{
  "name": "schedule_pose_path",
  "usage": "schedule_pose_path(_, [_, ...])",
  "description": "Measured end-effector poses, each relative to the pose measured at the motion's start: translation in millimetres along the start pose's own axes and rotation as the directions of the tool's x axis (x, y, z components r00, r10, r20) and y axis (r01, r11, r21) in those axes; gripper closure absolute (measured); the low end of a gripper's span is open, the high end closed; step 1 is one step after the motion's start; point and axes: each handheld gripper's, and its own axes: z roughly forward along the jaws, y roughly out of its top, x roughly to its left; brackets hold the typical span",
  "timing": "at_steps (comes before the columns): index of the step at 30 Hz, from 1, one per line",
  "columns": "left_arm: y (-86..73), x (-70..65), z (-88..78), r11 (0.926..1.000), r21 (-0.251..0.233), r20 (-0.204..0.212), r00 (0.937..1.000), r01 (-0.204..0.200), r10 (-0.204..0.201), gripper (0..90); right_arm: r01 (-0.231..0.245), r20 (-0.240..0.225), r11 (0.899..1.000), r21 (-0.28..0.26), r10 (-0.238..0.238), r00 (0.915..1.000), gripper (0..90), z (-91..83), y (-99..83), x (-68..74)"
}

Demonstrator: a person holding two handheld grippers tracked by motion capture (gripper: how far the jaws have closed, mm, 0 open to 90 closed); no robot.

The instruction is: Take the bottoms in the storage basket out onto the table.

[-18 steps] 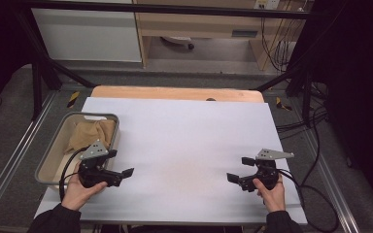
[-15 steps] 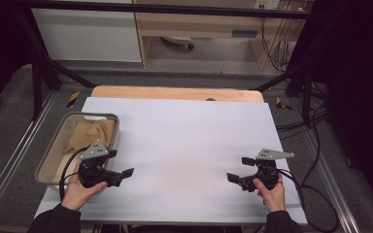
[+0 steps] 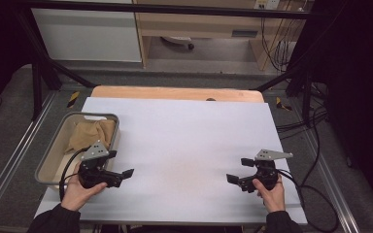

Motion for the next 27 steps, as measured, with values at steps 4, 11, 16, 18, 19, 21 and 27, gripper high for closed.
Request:
schedule_pose_path(4, [0.5, 0.3, -2.4, 1.0, -0.001, -0.001, 1.0, -0.003, 0.003, 5.1, -0.002, -0.001, 1.0, 0.002, 0.002, 1.0, 0.7, 0.0, -0.2, 0.3])
schedule_pose_path(11, [1.0, 2.6, -6.2, 1.0, -0.004, -0.003, 1.0, 0.003, -0.003, 5.0, 0.0, 0.003, 1.0, 0.001, 0.0, 1.0, 0.6, -0.6, 0.0, 0.2])
schedule_pose_path(16, [0.7, 6.7, -11.1, 0.9999, -0.003, -0.017, 0.9998, 0.01, -0.011, 5.1, 0.0, 0.002, 1.0, 0.005, 0.0, 1.0, 0.7, -0.1, -0.2, 0.2])
schedule_pose_path(18, [0.2, 8.0, -12.0, 0.9999, -0.003, -0.018, 0.9998, 0.012, -0.012, 5.1, 0.0, 0.002, 1.0, 0.005, 0.0, 1.0, 0.6, -0.3, -0.1, 0.2])
schedule_pose_path(19, [0.2, 8.0, -12.0, 0.9999, -0.003, -0.018, 0.9998, 0.012, -0.012, 5.1, 0.0, 0.002, 1.0, 0.005, 0.0, 1.0, 0.6, -0.3, -0.1, 0.2])
schedule_pose_path(21, [-0.1, 8.9, -12.3, 0.9999, -0.001, -0.021, 0.9997, 0.014, -0.014, 5.1, 0.002, 0.004, 1.0, 0.004, -0.002, 1.0, 0.7, -0.5, -0.2, 0.1])
schedule_pose_path(27, [0.0, 9.6, -13.5, 0.9999, 0.004, -0.022, 0.9997, 0.009, -0.009, 5.1, 0.001, 0.006, 1.0, 0.003, -0.001, 1.0, 0.6, -0.6, -0.1, 0.2])
